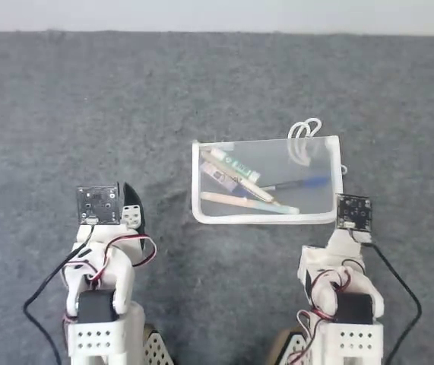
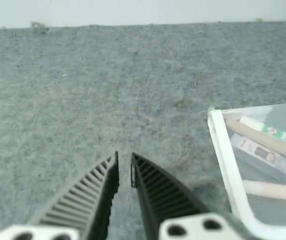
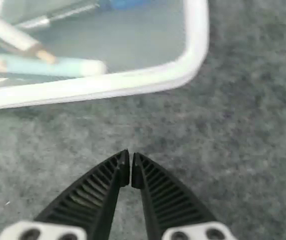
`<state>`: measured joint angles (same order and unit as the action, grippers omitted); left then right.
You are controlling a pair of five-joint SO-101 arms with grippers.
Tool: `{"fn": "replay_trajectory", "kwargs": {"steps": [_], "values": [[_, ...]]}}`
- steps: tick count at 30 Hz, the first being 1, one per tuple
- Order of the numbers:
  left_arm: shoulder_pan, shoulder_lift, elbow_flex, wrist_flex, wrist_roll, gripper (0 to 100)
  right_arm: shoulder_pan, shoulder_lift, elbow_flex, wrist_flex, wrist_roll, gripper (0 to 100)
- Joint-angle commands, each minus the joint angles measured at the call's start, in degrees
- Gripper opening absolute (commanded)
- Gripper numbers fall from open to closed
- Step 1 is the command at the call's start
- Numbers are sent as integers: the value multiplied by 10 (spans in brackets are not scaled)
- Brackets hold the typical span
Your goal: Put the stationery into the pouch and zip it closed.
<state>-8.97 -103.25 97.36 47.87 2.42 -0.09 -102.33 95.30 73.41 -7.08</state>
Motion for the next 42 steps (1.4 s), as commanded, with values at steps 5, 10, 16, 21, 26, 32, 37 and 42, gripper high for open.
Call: {"fn": "replay_trajectory", "kwargs": {"steps": [5, 10, 16, 21, 26, 32, 37, 42], "values": [[0, -8, -8, 139, 6, 45, 75, -12, 12, 13, 2, 7], [-4, -8, -8, 181, 8, 42, 81, -12, 12, 13, 3, 7], [-1, -11, -8, 244, 10, 41, 81, -12, 12, 13, 3, 7], [-1, -11, -8, 244, 11, 41, 81, -12, 12, 13, 3, 7], [0, -11, -8, 244, 11, 41, 81, -12, 12, 13, 3, 7], [-4, -11, -8, 244, 10, 41, 81, -12, 12, 13, 3, 7], [-3, -11, -8, 244, 10, 41, 83, -12, 12, 13, 2, 7], [-4, -11, -8, 244, 10, 41, 81, -12, 12, 13, 3, 7]]}}
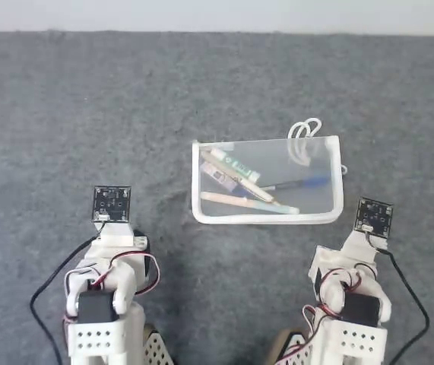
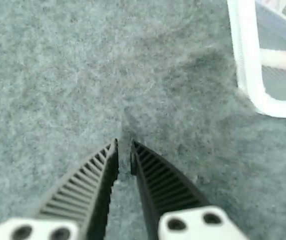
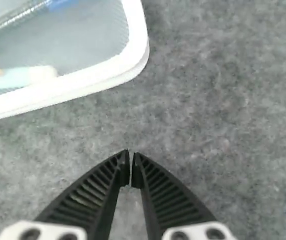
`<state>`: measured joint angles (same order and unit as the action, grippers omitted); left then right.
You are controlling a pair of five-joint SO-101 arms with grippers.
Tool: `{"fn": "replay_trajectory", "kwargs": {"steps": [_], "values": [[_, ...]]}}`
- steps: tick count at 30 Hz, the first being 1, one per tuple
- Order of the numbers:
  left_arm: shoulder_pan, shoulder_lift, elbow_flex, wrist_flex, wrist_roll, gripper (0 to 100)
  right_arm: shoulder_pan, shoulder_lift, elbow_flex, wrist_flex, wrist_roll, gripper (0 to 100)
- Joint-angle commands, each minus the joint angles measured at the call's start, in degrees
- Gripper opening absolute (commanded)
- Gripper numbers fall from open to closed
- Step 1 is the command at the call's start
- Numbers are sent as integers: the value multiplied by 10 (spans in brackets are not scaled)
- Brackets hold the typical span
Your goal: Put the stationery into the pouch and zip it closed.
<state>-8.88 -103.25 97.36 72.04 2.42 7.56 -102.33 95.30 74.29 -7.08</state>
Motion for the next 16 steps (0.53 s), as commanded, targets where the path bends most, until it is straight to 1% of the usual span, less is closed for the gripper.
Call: {"fn": "replay_trajectory", "kwargs": {"steps": [1, 16], "values": [[-4, -11, -8, 3, 10, 41, 5, -12, 12, 4, 3, 7], [-4, -11, -8, 3, 10, 41, 5, -12, 12, 4, 3, 7]]}}
